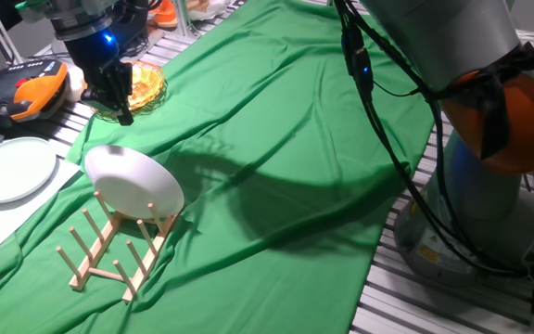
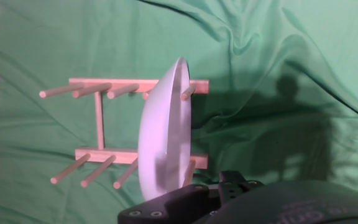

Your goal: Put the dish on the dish rack

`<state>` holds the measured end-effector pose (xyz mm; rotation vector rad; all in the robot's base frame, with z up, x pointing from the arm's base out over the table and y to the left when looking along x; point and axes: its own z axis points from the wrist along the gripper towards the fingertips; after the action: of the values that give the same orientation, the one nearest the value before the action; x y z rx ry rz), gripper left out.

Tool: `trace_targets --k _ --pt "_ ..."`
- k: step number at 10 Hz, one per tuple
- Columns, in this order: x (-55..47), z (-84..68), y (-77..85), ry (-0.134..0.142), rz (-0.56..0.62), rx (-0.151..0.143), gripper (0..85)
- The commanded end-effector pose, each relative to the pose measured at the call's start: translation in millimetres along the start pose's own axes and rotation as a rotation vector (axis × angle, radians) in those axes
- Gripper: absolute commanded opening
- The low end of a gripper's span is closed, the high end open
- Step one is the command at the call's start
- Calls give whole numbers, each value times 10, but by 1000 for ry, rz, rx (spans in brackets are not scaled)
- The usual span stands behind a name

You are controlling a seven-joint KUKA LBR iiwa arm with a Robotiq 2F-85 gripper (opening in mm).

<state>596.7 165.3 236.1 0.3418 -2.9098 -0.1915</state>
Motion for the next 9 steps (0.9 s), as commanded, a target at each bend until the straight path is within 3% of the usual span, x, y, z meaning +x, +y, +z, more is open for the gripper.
trace_targets --k 1,9 --pt "2 0 -2 2 -1 0 0" --pt "-7 7 5 12 -3 -4 0"
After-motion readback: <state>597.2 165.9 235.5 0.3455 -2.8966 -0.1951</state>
